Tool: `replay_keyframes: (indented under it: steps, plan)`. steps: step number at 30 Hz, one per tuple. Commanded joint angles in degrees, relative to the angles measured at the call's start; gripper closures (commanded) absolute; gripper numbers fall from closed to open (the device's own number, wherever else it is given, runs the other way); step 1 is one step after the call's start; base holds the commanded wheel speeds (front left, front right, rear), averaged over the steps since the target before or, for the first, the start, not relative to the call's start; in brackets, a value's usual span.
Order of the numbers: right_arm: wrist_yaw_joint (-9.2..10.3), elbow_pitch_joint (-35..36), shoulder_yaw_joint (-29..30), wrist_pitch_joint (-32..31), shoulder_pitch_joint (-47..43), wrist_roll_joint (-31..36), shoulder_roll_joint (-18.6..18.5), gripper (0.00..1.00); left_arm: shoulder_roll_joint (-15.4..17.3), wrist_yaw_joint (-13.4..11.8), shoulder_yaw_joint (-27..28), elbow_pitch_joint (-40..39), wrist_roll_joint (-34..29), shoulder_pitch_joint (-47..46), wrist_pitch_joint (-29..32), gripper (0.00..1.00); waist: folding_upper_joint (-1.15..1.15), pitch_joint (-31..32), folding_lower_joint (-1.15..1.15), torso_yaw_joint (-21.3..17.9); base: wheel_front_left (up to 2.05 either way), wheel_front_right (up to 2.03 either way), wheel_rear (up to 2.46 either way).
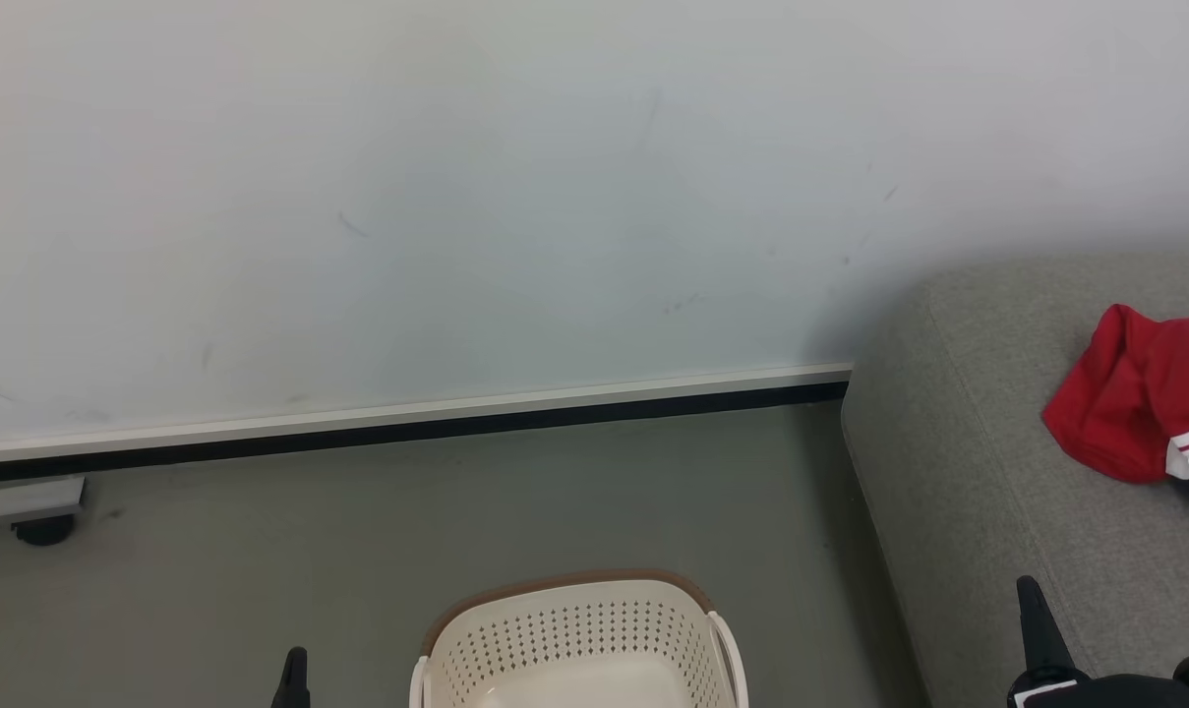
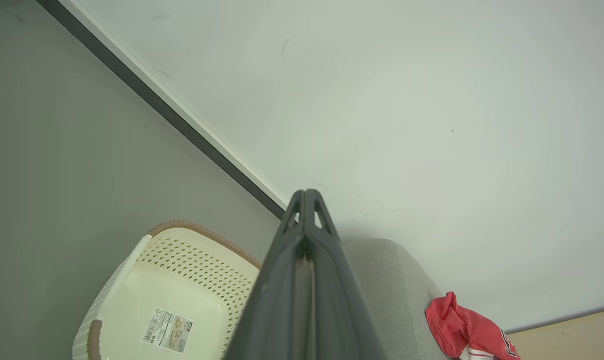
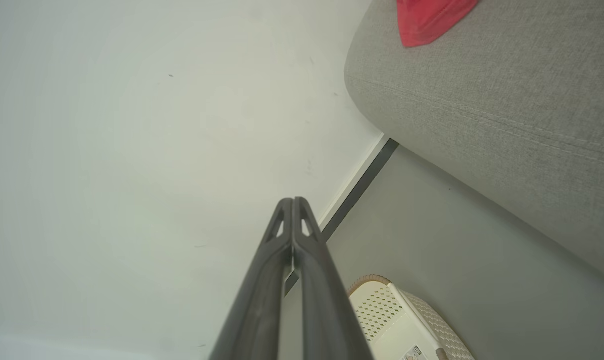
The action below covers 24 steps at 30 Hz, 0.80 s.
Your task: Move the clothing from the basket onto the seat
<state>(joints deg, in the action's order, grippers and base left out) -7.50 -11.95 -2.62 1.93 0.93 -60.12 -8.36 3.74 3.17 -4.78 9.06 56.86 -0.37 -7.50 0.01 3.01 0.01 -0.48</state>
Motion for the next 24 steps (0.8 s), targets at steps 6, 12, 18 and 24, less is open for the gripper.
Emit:
replay_keyframes:
  steps: [6,12,18,24]
  plan:
    - [0.00,0.42,1.85,-1.50,1.57,-4.69,0.01,1.00,0.03,0.77,0.19,0.31,4.82,-2.02,0.79,1.00,-0.01,-0.26,-0.01,0.04,0.00,0.00,0.00]
    - [0.00,0.32,3.29,-2.67,1.62,-8.38,0.17,1.00,-0.04,1.19,0.23,0.85,8.51,-2.73,1.33,1.00,-0.01,-0.52,-0.01,0.08,0.00,0.00,0.00]
    - [0.00,0.22,4.71,-3.93,1.83,-11.86,0.33,1.00,-0.14,1.59,0.27,1.44,12.03,-3.17,1.93,1.00,-0.01,-0.78,-0.01,0.12,0.00,0.00,0.00]
    - [0.00,0.10,6.08,-5.07,2.03,-15.12,0.50,1.00,-0.23,1.94,0.31,1.97,15.42,-3.82,2.47,1.00,-0.01,-1.05,-0.01,0.16,0.00,0.00,0.00]
